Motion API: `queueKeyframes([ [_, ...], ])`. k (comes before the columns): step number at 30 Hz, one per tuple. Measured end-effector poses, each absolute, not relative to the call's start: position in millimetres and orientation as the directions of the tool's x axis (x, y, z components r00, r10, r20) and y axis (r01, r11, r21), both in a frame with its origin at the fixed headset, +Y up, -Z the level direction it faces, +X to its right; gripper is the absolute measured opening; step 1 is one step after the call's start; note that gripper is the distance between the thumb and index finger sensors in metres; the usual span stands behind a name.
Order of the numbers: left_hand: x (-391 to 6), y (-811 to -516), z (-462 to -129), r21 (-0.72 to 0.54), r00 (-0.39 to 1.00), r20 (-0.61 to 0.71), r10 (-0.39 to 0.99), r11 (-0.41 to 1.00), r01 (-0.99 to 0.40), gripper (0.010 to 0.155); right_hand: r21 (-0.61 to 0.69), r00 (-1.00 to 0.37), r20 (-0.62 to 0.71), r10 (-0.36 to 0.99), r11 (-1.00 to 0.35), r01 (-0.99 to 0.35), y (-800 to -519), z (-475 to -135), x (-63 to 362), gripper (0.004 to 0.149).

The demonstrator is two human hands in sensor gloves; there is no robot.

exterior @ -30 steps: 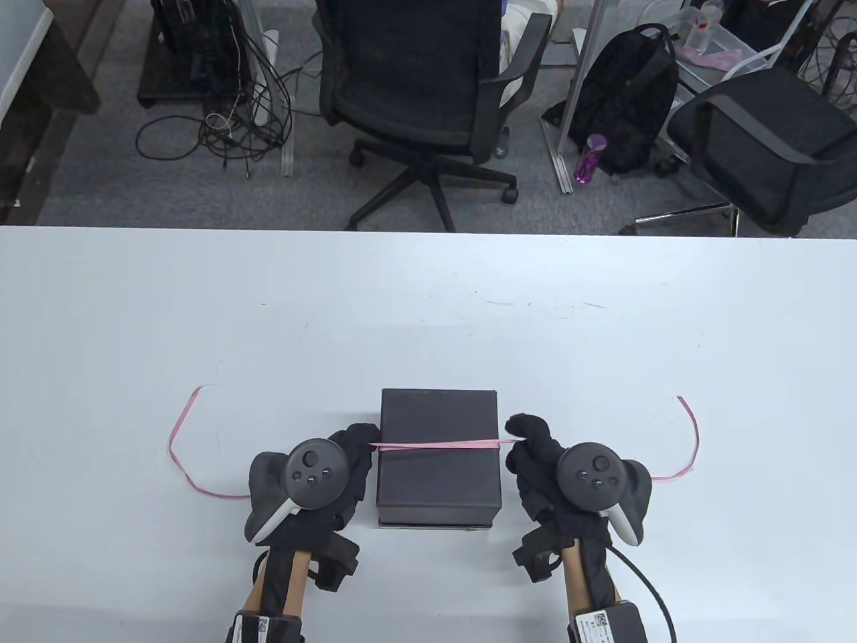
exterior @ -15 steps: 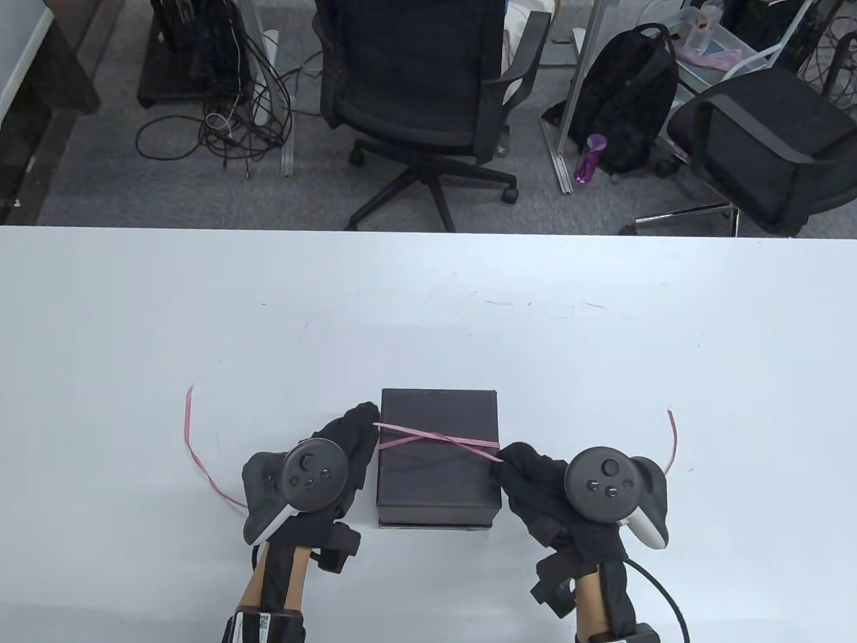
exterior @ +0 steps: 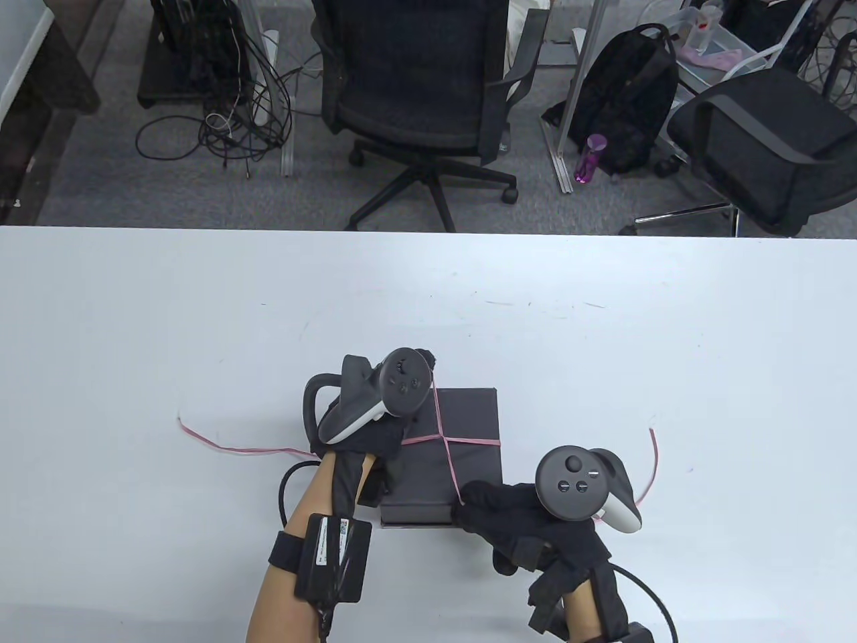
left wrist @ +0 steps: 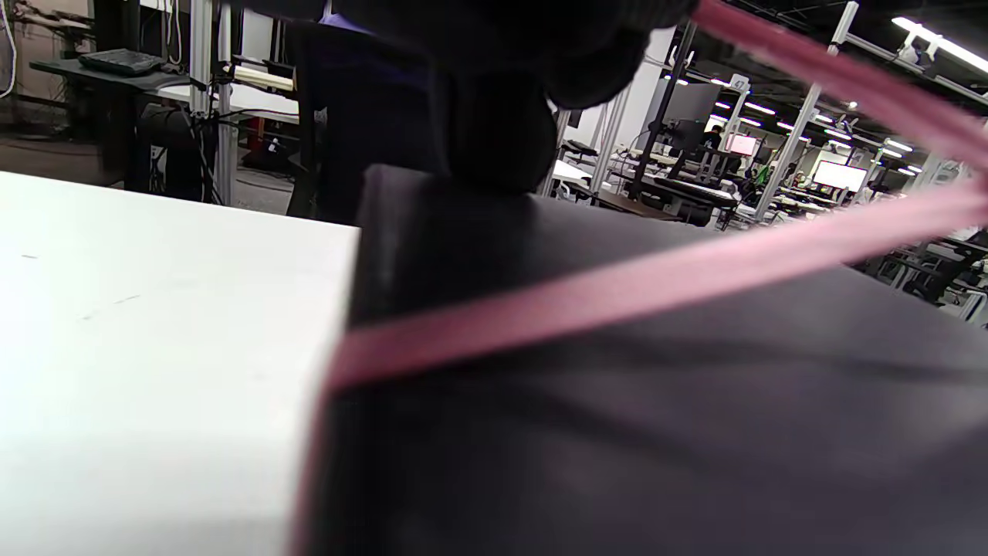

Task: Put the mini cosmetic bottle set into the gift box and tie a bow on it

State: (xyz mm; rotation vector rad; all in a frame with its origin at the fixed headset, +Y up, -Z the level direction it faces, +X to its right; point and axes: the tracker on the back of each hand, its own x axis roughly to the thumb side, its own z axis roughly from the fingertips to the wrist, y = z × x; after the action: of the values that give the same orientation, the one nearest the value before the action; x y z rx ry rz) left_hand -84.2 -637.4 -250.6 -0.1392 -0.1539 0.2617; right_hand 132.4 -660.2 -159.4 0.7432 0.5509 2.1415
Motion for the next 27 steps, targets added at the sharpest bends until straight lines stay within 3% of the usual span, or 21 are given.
queueKeyframes([
  [6,-109.1,-642.1,-239.3,-0.138,0.944,0.061,0.324,0.939,-0.314,0.045,0.537,-0.554,0.266,0.788,-0.599,-0.594,-662.7,-167.5,147.8,0.043],
  [12,-145.2,-655.6,-204.7,-0.138,0.859,-0.007,0.513,0.850,-0.509,0.046,0.422,-0.610,0.246,0.753,-0.650,-0.632,-674.2,-175.3,149.6,0.042],
  [19,-168.7,-679.8,-163.8,-0.109,0.694,0.015,0.720,0.691,-0.715,0.046,0.319,-0.601,0.259,0.756,-0.654,-0.686,-681.5,-178.3,148.6,0.042],
  [27,-174.9,-696.9,-147.9,-0.061,0.583,0.076,0.809,0.587,-0.807,0.045,0.251,-0.636,0.305,0.708,-0.705,-0.664,-683.0,-177.8,145.0,0.042],
])
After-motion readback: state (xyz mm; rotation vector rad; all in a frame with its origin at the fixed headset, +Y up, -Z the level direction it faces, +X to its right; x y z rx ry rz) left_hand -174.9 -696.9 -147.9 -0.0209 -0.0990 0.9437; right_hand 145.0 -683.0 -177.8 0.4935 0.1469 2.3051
